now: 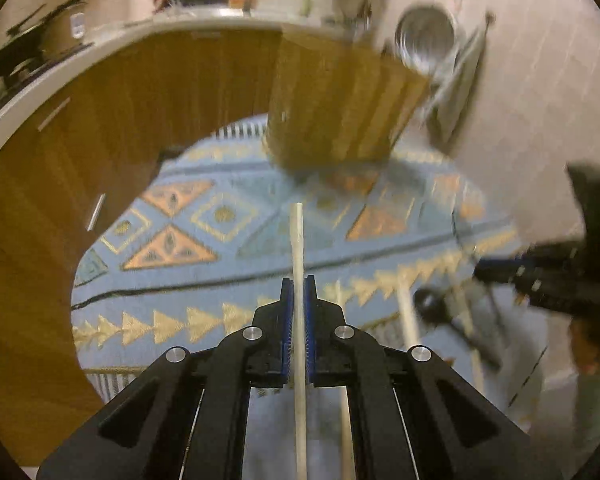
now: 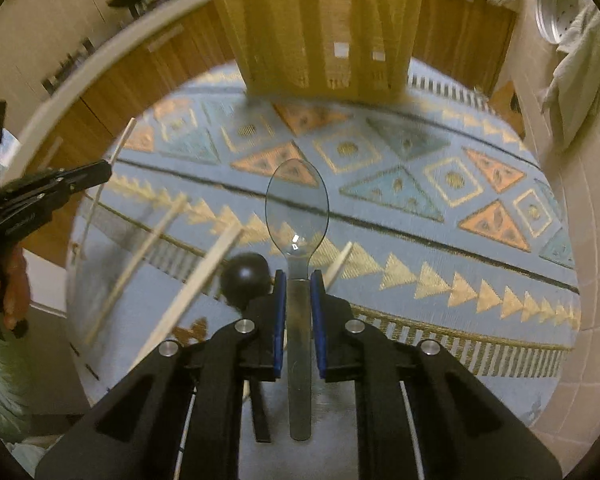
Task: Organize utensils
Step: 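Lift the chopstick in the left tool over the basket while the right tool carries its spoon there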
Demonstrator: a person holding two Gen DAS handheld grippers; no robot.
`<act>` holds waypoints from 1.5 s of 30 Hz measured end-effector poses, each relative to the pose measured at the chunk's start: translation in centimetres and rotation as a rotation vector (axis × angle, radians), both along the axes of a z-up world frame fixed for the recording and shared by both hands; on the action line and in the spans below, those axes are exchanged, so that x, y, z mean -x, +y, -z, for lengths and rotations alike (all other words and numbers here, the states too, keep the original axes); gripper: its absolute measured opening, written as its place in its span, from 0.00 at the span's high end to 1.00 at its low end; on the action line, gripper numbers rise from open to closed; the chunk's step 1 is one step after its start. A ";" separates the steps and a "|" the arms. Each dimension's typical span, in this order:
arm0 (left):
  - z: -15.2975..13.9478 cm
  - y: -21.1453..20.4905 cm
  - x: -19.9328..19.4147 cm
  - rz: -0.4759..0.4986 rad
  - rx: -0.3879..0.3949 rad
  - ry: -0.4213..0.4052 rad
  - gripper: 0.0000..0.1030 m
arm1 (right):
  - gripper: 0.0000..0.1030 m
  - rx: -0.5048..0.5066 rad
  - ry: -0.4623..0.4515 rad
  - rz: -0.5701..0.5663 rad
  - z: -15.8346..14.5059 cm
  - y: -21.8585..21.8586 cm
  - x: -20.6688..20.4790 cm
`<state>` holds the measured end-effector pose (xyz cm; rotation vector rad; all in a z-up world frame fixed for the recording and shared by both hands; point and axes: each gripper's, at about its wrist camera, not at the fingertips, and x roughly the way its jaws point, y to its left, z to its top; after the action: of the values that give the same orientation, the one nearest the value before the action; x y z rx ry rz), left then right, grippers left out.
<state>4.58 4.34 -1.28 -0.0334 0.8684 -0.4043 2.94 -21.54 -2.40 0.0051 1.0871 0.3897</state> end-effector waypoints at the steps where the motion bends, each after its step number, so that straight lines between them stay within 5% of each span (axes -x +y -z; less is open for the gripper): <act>1: -0.4 0.2 0.6 -0.005 0.049 -0.041 0.97 | 0.90 -0.021 -0.014 0.002 -0.2 -0.2 0.2; 8: -3.3 0.4 2.2 -0.019 0.232 -0.218 0.97 | 0.90 -0.166 -0.157 -0.015 -2.9 -0.8 1.9; 17: -10.3 -0.9 1.3 -0.065 0.317 -0.477 0.97 | 0.90 -0.236 -0.431 0.054 -10.0 -1.1 0.6; 25: -14.7 -3.8 -2.4 -0.107 0.360 -0.705 0.97 | 0.90 -0.279 -0.641 0.154 -14.6 -2.4 -5.4; 35: -16.1 -6.4 -10.3 -0.165 0.382 -0.768 0.97 | 0.90 -0.228 -0.774 0.221 -16.8 -2.8 -12.9; 45: -13.6 -6.8 -15.0 -0.260 0.346 -0.791 0.97 | 0.90 -0.176 -0.768 0.284 -13.3 -2.8 -18.8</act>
<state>19.62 -2.50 12.32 -0.2838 0.0048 -0.2809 21.78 -24.34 10.86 0.1524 0.2836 0.1961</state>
